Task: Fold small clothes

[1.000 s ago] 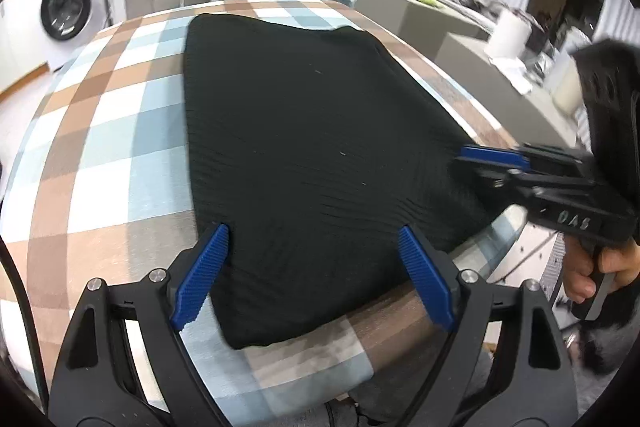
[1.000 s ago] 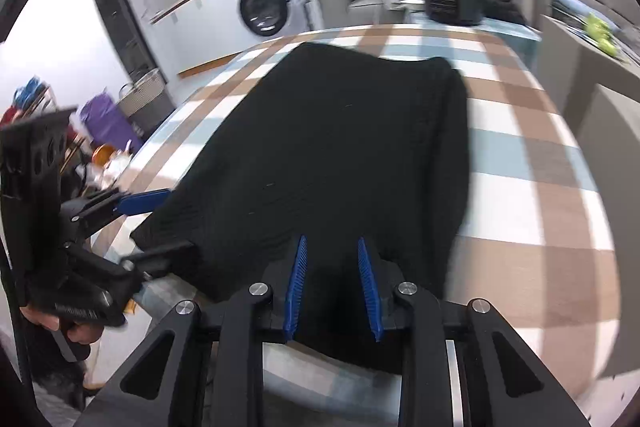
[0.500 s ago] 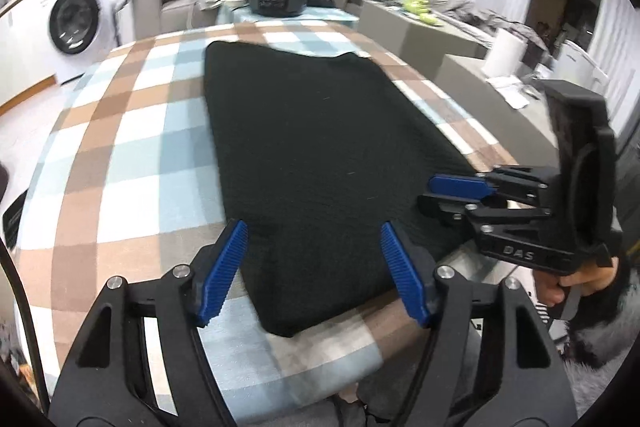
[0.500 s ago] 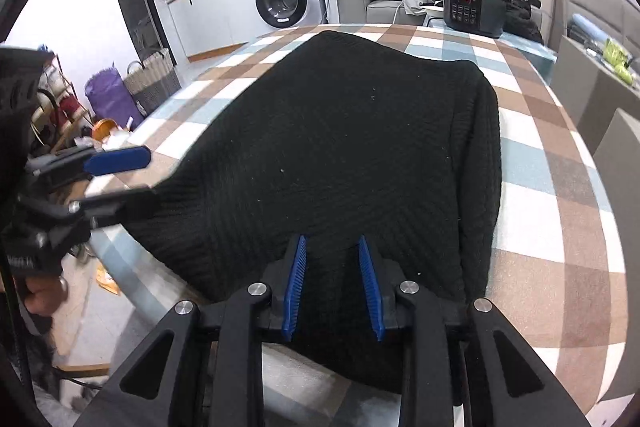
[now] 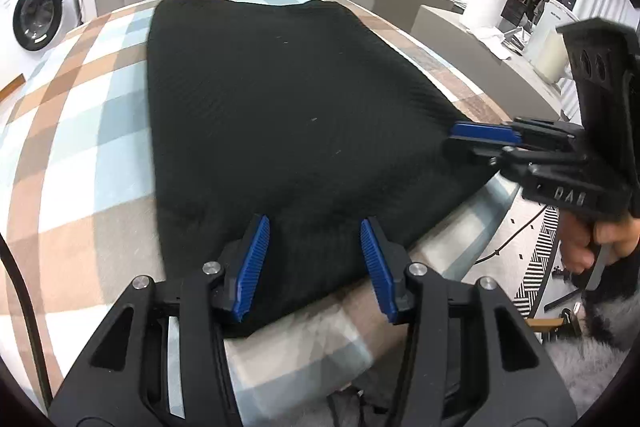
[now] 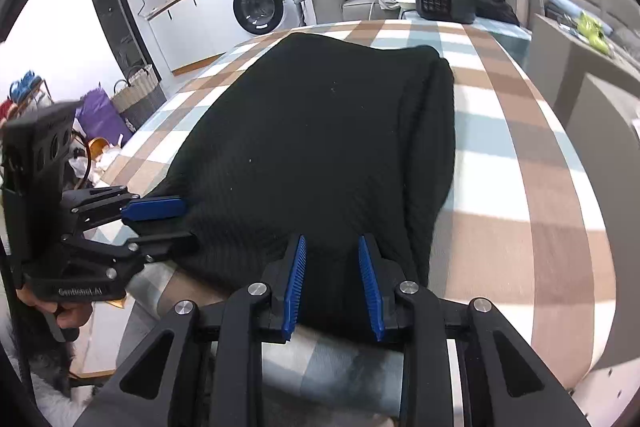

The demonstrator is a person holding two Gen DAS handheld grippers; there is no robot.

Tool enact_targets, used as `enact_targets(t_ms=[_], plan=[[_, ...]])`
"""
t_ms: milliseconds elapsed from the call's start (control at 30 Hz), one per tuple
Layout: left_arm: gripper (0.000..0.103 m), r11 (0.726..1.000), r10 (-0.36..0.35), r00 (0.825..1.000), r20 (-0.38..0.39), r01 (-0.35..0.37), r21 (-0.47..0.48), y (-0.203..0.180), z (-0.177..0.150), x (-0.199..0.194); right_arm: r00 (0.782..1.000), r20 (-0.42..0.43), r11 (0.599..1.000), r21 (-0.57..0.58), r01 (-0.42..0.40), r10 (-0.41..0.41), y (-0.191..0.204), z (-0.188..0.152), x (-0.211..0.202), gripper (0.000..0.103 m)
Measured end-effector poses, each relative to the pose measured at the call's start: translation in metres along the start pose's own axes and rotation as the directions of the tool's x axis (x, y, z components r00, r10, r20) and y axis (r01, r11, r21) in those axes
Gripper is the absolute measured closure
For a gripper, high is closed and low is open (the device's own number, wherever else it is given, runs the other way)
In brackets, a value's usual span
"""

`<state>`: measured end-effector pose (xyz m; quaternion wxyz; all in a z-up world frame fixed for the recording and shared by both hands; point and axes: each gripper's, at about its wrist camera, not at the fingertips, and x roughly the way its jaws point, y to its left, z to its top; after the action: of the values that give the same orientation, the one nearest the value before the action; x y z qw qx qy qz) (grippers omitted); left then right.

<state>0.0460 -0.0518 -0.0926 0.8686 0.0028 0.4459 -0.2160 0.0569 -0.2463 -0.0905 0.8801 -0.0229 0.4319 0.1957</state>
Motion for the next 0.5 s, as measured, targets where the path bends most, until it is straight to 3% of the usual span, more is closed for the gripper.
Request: enact_targets(t_ms=[167, 500], plan=[[0.057, 0.999, 0.008, 1.000, 0.004, -0.007, -0.038, 0.014, -0.012, -0.016, 0.999, -0.016, 0.999, -0.031, 0.043, -0.044, 0.010, -0.003, -0.004, 0.075], [0.057, 0.995, 0.059, 0.997, 0.055, -0.054, -0.081, 0.023, -0.020, -0.056, 1.000, 0.003, 1.000, 0.029, 0.005, -0.005, 0.002, 0.005, -0.010, 0.074]])
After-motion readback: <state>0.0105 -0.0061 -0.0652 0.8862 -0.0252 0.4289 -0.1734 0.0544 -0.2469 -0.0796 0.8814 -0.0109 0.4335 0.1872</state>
